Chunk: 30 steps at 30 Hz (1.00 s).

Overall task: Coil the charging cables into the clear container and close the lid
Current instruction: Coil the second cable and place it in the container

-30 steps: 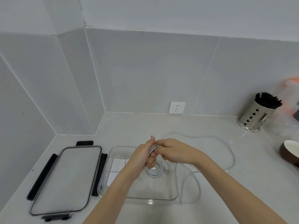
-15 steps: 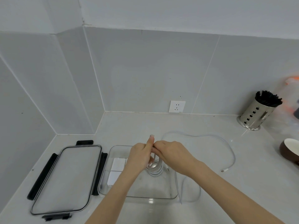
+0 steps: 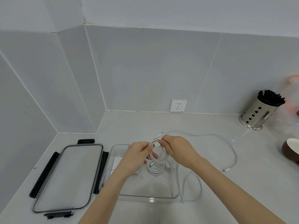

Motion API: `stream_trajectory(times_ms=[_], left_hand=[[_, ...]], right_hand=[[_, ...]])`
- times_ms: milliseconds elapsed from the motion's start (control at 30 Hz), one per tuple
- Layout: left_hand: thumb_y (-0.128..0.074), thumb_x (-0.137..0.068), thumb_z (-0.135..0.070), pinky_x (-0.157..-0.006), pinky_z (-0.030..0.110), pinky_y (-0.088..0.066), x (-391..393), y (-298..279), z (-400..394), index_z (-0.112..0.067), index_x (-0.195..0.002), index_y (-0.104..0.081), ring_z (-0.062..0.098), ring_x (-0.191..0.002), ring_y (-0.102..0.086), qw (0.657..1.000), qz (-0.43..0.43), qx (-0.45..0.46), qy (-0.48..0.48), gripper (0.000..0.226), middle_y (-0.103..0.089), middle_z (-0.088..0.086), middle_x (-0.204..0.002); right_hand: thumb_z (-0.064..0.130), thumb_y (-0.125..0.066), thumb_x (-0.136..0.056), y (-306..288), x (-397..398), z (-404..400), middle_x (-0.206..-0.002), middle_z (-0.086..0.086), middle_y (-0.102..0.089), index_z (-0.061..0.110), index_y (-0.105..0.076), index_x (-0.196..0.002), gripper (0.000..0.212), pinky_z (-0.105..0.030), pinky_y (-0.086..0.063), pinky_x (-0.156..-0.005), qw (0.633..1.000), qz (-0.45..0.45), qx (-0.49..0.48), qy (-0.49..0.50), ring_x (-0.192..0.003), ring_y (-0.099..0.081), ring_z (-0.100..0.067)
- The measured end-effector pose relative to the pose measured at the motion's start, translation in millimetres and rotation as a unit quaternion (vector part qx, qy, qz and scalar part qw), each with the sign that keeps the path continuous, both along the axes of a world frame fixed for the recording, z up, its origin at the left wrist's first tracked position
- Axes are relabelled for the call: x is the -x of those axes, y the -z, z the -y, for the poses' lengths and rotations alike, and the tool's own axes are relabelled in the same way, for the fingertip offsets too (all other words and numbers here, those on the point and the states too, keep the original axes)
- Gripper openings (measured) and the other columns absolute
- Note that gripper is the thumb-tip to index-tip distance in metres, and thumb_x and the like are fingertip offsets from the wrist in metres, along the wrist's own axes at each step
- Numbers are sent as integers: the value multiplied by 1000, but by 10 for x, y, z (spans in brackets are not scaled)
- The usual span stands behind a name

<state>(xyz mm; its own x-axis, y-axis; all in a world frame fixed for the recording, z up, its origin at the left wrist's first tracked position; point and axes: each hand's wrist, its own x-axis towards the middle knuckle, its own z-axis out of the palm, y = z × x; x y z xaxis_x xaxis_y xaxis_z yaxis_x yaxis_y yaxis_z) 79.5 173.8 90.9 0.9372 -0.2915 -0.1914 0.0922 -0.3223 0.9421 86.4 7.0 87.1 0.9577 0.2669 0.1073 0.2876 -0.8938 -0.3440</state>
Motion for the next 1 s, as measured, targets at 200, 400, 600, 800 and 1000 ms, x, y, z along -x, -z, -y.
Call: stream_trajectory(times_ms=[200, 400, 600, 800, 1000], left_hand=[[-49, -93, -9, -50, 18, -54, -37, 110, 30, -1, -89, -64, 5, -48, -63, 997, -17, 21, -78, 18, -67, 5, -66], [-50, -92, -7, -48, 20, -55, -58, 152, 22, -10, -73, -63, 10, -45, -65, 988, -25, 58, -143, 23, -67, 9, -66], [-51, -92, -9, -46, 20, -54, -67, 175, 67, -12, -71, -62, 25, -59, -67, 982, -9, 71, -177, 24, -67, 15, -73], [-50, -93, -10, -47, 19, -54, -56, 192, 94, -7, -75, -64, 15, -57, -66, 979, 24, 64, -194, 22, -68, 11, -71], [-48, -94, -11, -50, 23, -57, -24, 214, 123, -2, -80, -65, 12, -55, -68, 977, 58, 32, -200, 23, -67, 8, -68]], right_hand=[[23, -50, -93, -109, -23, 10, -53, 7, -49, 19, -63, -102, 17, -19, -37, -55, 967, -78, -235, 66, -49, -43, -6], [13, -30, -90, -270, -64, 131, -81, -18, -71, 1, -67, -89, 39, -27, -46, -56, 706, -307, -633, 82, -61, -62, -23], [15, -55, -90, -187, -82, 162, -75, -5, -75, 5, -69, -88, 17, -18, -45, -55, 835, -219, -502, 53, -59, -63, -15], [22, -72, -78, -174, -133, 132, -47, 4, -47, 12, -69, -66, 15, -11, -33, -51, 944, -84, -309, 83, -46, -37, -5], [37, -58, -87, -257, -108, 24, -60, 10, -46, 13, -65, -79, 26, -27, -32, -61, 999, 3, -33, 41, -64, -45, -14]])
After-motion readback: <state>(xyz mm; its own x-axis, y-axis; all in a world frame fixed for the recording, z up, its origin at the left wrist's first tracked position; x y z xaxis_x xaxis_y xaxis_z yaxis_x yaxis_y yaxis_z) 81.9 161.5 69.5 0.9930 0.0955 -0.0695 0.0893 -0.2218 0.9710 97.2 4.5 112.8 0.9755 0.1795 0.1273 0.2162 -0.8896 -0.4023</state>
